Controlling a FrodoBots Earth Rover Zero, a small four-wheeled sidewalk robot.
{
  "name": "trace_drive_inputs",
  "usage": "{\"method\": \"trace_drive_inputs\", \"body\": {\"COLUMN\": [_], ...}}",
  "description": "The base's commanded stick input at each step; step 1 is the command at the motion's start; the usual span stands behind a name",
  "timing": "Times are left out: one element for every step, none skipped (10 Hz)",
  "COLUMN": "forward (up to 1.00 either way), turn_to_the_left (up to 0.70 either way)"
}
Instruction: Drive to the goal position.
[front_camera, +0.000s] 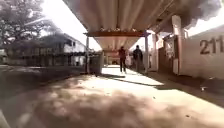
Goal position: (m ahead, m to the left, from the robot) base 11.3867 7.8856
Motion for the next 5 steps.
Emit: {"method": "trace_drive_inputs", "body": {"forward": [0.7, 0.7, 0.7, 0.7, 0.7], "turn_to_the_left": [0.0, 0.0, 0.0, 0.0, 0.0]}}
